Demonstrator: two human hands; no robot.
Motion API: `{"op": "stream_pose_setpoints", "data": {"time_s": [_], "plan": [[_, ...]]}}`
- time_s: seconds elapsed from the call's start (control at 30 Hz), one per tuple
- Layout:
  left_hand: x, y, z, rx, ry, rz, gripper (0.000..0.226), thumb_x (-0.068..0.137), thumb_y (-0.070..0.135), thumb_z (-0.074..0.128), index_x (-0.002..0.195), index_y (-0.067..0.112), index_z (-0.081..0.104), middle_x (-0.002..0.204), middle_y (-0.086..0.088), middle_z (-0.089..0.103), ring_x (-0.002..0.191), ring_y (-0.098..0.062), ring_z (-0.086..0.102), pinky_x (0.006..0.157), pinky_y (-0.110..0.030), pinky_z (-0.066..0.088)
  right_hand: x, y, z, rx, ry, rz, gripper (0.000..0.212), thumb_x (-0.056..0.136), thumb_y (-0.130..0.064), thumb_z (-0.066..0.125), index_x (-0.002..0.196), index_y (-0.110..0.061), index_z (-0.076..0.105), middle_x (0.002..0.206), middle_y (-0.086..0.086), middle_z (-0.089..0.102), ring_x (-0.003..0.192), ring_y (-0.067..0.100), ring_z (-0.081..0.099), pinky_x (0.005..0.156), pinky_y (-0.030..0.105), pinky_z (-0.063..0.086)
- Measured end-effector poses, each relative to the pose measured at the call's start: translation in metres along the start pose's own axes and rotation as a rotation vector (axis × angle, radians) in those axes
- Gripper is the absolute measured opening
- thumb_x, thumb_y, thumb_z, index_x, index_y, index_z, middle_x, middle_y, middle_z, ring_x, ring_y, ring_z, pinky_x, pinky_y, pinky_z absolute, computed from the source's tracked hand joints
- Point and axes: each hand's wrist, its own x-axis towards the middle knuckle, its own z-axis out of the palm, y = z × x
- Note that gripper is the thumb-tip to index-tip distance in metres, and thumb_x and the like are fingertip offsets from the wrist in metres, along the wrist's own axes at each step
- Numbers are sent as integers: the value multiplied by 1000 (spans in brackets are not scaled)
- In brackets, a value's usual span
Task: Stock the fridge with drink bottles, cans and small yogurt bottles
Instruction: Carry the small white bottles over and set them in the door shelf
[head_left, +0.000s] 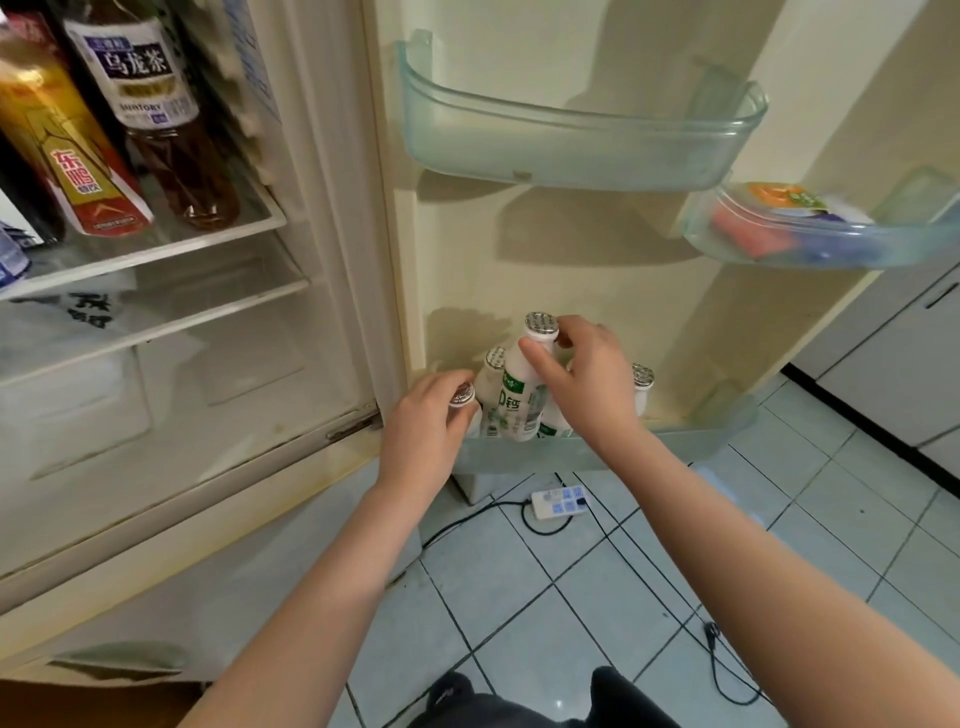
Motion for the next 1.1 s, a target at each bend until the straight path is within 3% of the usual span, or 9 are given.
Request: {"op": "stream_pose_setpoints", "data": {"time_s": [0.33, 0.5, 0.73, 0.97, 1.1], "plan": [[-3, -9, -3, 6, -16, 45, 39, 96, 19, 52, 135, 19, 52, 133, 1, 58, 116, -18, 57, 90, -29, 45, -6, -3, 11, 51, 108, -22, 44, 87, -40, 62, 110, -3, 63, 99, 11, 67, 96, 29, 57, 77, 37, 43], [-4, -14, 2, -14, 19, 63, 41, 96, 16, 53, 136, 17, 51, 133, -2, 58, 116, -19, 58, 90, -26, 43, -8, -2, 19, 37, 44, -18, 44, 88, -40, 61, 114, -5, 62, 102, 8, 67, 96, 24, 56, 78, 32, 41], [-7, -22, 6, -40, 47, 124, 40, 95, 9, 53, 135, 14, 53, 136, -4, 56, 124, -20, 54, 97, -28, 42, -24, 13, 34, -173, -13, -81, 40, 81, -43, 68, 96, -5, 68, 92, 7, 69, 102, 31, 57, 86, 42, 37], [-17, -23, 14, -73, 221, 202, 35, 86, -4, 59, 120, 5, 62, 130, -11, 56, 120, -25, 54, 98, -32, 43, -33, 27, 34, -261, -3, -108, 37, 74, -43, 74, 89, -9, 72, 111, 10, 65, 117, 35, 52, 95, 47, 41], [-24, -15, 23, -75, 362, 323, 33, 82, -4, 58, 112, 9, 60, 122, -9, 54, 110, -23, 50, 97, -28, 38, -40, 31, 26, -211, 24, -127, 46, 75, -43, 74, 103, -6, 69, 119, 13, 61, 118, 34, 52, 97, 46, 40]]}}
